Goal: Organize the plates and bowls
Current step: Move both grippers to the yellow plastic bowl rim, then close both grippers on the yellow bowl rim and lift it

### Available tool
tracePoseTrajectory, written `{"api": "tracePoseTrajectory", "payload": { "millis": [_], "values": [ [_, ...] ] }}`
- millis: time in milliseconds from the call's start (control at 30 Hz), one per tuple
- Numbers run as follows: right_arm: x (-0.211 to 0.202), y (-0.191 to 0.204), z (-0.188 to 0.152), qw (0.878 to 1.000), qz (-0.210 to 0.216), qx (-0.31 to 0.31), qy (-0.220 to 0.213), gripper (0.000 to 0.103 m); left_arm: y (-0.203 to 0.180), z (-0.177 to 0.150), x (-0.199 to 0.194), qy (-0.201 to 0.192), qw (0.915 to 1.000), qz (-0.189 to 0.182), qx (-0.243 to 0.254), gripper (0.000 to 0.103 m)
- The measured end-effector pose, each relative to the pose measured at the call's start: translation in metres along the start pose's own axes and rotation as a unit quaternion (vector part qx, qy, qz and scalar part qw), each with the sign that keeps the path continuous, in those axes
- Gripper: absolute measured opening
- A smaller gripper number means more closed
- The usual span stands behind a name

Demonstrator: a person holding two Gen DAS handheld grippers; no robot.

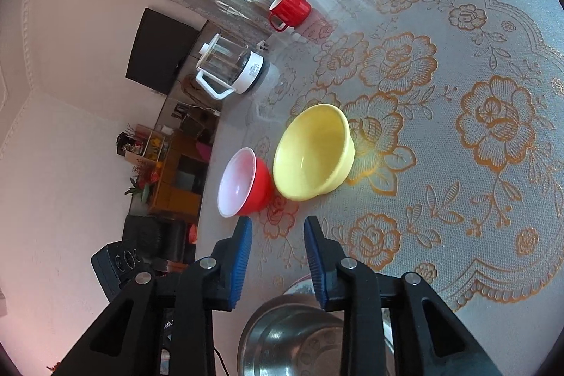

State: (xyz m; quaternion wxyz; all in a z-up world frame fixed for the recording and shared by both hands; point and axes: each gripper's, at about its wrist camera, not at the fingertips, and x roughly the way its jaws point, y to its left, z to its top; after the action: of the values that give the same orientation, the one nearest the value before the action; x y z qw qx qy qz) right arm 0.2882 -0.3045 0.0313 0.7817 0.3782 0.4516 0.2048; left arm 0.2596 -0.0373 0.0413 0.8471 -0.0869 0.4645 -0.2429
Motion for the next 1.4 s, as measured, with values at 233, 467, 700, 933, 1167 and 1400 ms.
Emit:
{"api": "tracePoseTrajectory", "payload": {
  "millis": [233, 467, 700, 933, 1167, 1400],
  "values": [
    [0.037, -0.011, 0.034, 0.999, -0.046, 0.021, 0.01, 0.023, -0.004, 0.024, 0.021, -0.01, 0.9999, -0.014, 0.002, 0.067],
    [0.067, -0.024, 0.057, 0.995, -0.096, 0.03, 0.024, 0.021, -0.009, 0.042, 0.05, -0.007, 0.9998, -0.002, 0.016, 0.062],
    [0.07, -0.024, 0.063, 0.994, -0.104, 0.017, 0.028, 0.021, -0.004, 0.043, 0.063, -0.001, 0.9999, -0.006, 0.013, 0.061],
    [0.085, -0.03, 0.068, 0.991, -0.129, 0.005, 0.046, 0.016, -0.005, 0.046, 0.071, -0.002, 0.9998, -0.004, 0.018, 0.054],
    [0.074, -0.025, 0.059, 0.988, -0.148, -0.023, 0.048, 0.008, -0.007, 0.034, 0.065, 0.007, 0.9989, -0.032, 0.033, 0.052],
    [0.05, -0.032, 0.045, 0.987, -0.151, -0.031, 0.046, 0.008, -0.005, 0.036, 0.058, -0.004, 0.9993, -0.027, 0.027, 0.052]
  ]
}}
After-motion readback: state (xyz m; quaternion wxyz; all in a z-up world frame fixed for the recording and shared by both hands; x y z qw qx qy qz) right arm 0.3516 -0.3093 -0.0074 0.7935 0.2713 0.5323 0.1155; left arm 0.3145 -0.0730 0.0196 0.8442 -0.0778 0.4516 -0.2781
